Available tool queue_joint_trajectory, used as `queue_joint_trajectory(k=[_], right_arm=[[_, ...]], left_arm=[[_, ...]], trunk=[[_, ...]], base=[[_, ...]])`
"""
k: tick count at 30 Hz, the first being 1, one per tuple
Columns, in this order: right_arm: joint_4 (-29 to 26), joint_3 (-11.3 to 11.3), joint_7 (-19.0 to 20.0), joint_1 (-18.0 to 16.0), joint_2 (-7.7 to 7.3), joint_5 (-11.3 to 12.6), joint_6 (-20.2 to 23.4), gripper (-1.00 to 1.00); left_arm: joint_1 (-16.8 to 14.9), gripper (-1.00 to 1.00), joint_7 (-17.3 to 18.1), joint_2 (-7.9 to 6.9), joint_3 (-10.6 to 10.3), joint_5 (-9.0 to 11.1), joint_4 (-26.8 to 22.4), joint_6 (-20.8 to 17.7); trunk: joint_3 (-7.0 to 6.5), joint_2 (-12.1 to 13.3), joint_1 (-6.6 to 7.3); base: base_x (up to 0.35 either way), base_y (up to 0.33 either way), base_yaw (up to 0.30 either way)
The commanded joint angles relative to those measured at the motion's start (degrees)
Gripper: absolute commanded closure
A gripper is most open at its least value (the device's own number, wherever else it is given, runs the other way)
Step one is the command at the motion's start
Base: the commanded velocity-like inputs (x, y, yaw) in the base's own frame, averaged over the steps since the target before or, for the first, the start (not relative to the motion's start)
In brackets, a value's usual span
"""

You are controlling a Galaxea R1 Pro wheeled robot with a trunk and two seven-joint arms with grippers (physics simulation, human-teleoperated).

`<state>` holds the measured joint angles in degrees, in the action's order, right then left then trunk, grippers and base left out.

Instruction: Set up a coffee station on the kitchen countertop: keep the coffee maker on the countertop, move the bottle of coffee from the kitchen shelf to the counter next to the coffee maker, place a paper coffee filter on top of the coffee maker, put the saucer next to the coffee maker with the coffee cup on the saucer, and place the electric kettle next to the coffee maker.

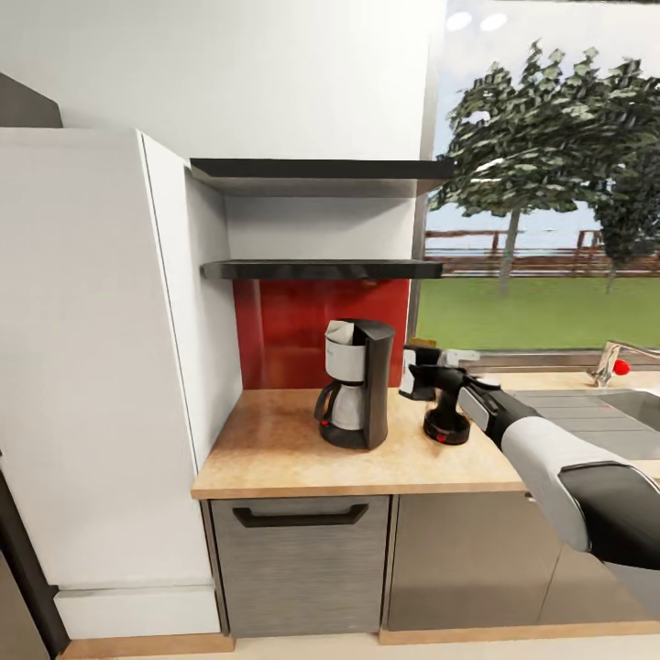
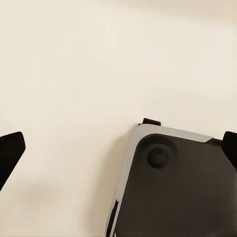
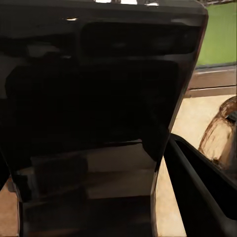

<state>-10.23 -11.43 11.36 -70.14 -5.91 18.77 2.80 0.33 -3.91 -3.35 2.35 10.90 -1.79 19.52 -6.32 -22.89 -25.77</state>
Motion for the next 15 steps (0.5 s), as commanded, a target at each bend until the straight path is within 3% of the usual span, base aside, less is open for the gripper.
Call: queue_joint_trajectory(k=[1, 3, 5, 9, 12, 14, 15], right_arm=[[0.1, -0.3, 2.3, 0.0, -0.45, 0.6, 0.2, 1.00], [0.2, -0.3, 9.2, 0.0, -2.82, 0.6, 0.1, 1.00], [0.3, -0.4, 12.4, 0.0, -4.59, 0.6, 0.0, 1.00], [0.4, -0.4, 13.8, 0.0, -5.58, 0.5, -0.1, 1.00], [0.4, -0.4, 14.1, 0.0, -5.71, -4.1, -0.2, 1.00], [0.6, -0.4, 14.1, 0.0, -5.69, -9.7, -0.2, 1.00], [1.2, -0.4, 14.1, 0.0, -5.69, -10.8, -0.2, 1.00]], left_arm=[[0.0, -1.00, 0.0, 0.01, 0.2, 0.0, -0.1, 0.1], [0.0, -1.00, 0.0, 0.01, 0.2, 0.0, -0.1, 0.1], [0.0, -1.00, 0.0, 0.01, 0.2, 0.0, -0.1, 0.1], [0.0, -1.00, 0.0, 0.01, 0.2, 0.0, -0.1, 0.1], [0.0, -1.00, 0.0, 0.01, 0.2, 0.0, -0.8, 0.1], [0.0, -1.00, 0.0, 0.01, 0.2, 0.0, -1.2, 0.1], [0.0, -1.00, 0.0, 0.01, 0.2, 0.0, -1.3, 0.1]], trunk=[[0.01, 0.0, -0.02], [0.01, 0.0, -0.02], [0.01, 0.0, -0.02], [0.01, 0.0, -0.02], [0.01, 0.0, -0.02], [0.01, 0.0, -0.02], [0.01, 0.0, -0.02]], base=[[0.000, 0.000, 0.000], [0.000, 0.000, 0.000], [0.000, 0.000, 0.000], [0.000, 0.000, 0.000], [0.000, 0.000, 0.000], [0.000, 0.000, 0.000], [0.000, 0.000, 0.000]])
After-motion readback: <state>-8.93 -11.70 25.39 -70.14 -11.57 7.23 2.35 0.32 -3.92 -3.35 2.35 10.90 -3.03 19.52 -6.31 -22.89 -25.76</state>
